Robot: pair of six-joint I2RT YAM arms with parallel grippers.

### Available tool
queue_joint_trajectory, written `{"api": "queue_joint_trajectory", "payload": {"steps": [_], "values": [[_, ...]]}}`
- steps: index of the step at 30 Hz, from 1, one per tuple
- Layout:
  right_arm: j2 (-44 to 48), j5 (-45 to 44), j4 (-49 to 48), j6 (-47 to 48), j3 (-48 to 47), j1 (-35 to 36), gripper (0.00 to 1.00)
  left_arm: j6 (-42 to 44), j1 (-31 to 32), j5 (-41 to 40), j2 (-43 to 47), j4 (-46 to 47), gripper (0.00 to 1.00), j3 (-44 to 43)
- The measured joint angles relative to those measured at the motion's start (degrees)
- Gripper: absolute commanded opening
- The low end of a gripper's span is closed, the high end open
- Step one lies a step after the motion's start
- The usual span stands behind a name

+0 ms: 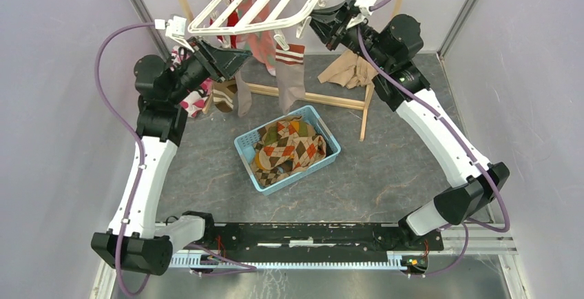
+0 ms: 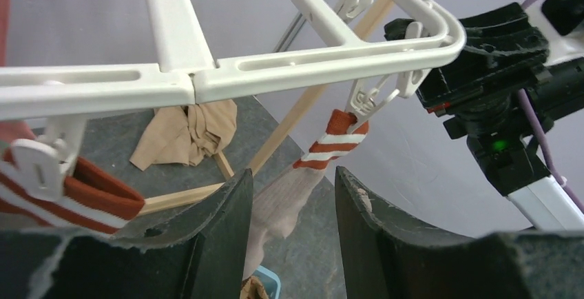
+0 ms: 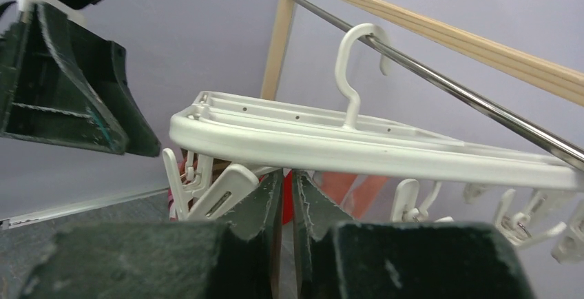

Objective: Clip the socks to the hanger
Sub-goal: Rotate the hanger at the clothesline.

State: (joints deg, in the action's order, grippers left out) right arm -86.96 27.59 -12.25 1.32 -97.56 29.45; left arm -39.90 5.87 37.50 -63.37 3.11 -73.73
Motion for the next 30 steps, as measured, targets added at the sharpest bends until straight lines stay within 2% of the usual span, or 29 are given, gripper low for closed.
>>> {"api": "queue_joint_trajectory", "payload": {"steps": [6,12,14,18,21,26,30], "values": [[-0.2,0.0,1.0,0.5,-0.8,2.8,0.14,0.0,4.2,-6.6,-3.4,-1.7,0.53,-0.5],[-0.7,-0.3,1.7,1.2,-1.9,5.1,0.16,0.0,4.6,-15.5,-6.1,-5.1,0.54,-2.3],[-0.8,-0.4,2.3,1.8,-1.9,5.8,0.21,0.0,4.6,-19.1,-7.0,-6.4,0.54,-3.5],[-0.5,-0.8,3.3,3.1,-1.2,6.4,0.37,0.0,4.4,-24.5,-8.5,-7.6,0.54,-5.9],[2.1,-1.0,3.9,4.7,2.9,6.5,0.43,-0.1,3.3,-26.8,-9.0,-7.8,0.54,-6.6],[8.1,-2.7,5.0,7.5,10.3,6.5,0.48,-1.6,-1.4,-27.9,-12.2,-7.6,0.53,-9.3],[12.0,-4.5,5.5,8.3,13.9,6.1,0.59,-3.7,-6.1,-26.8,-16.5,-6.6,0.53,-11.8]]}}
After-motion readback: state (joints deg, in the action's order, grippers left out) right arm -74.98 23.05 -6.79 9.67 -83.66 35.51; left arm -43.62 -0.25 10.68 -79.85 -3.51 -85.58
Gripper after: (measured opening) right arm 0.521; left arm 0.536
